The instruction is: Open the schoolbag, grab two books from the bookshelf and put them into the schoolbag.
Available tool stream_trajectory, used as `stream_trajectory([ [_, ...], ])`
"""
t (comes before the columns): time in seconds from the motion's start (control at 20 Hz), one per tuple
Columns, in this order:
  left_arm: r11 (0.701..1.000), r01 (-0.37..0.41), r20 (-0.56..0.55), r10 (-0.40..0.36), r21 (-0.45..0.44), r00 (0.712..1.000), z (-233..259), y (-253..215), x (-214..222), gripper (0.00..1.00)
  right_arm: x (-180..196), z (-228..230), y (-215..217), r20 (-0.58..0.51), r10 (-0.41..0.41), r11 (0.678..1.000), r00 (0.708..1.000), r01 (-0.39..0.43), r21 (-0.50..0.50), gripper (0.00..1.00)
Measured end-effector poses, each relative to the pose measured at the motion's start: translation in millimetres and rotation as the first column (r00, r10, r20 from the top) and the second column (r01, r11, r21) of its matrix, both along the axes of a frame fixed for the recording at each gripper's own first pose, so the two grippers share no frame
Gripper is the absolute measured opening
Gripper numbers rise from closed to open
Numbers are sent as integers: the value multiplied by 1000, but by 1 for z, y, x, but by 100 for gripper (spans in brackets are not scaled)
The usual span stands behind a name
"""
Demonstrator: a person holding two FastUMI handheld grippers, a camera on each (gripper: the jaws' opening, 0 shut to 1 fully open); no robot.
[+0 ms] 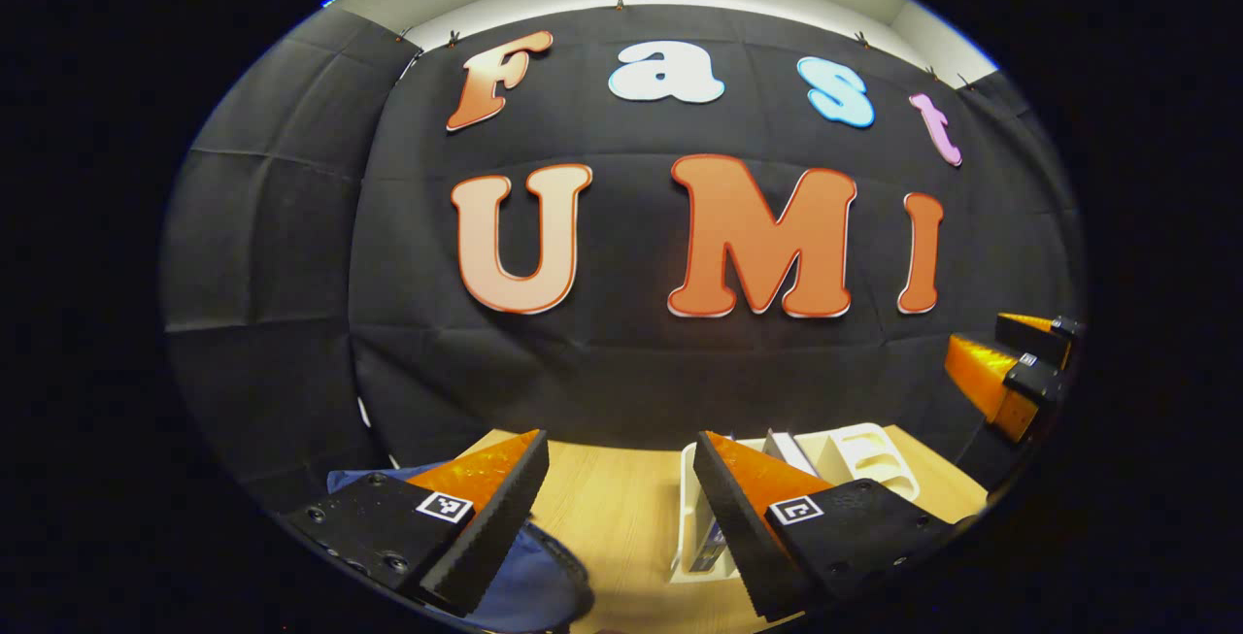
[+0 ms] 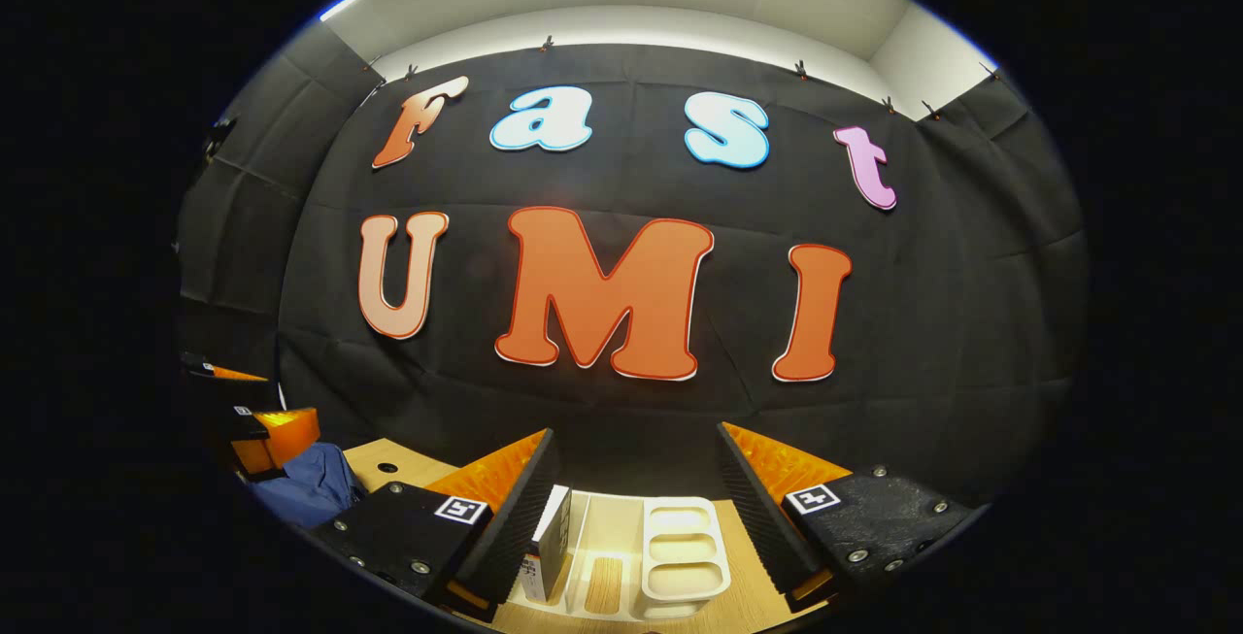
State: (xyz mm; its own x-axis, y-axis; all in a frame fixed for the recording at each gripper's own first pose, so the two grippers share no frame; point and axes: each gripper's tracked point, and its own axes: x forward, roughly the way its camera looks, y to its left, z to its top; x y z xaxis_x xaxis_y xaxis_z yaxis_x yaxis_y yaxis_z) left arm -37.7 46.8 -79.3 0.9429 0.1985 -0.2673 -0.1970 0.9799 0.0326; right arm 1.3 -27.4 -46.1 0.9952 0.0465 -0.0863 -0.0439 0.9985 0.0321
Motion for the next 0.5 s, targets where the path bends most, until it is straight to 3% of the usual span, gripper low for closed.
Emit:
stream_trajectory([
  [0.35,994,-78,-109,85,74,990,-47,23,-29,94,3,-23,-16,-38,47,999,998,-47,4,95],
  [0.5,987,-138,-271,154,78,950,-99,34,-60,99,6,-35,-27,-51,51,999,997,-51,-2,95],
])
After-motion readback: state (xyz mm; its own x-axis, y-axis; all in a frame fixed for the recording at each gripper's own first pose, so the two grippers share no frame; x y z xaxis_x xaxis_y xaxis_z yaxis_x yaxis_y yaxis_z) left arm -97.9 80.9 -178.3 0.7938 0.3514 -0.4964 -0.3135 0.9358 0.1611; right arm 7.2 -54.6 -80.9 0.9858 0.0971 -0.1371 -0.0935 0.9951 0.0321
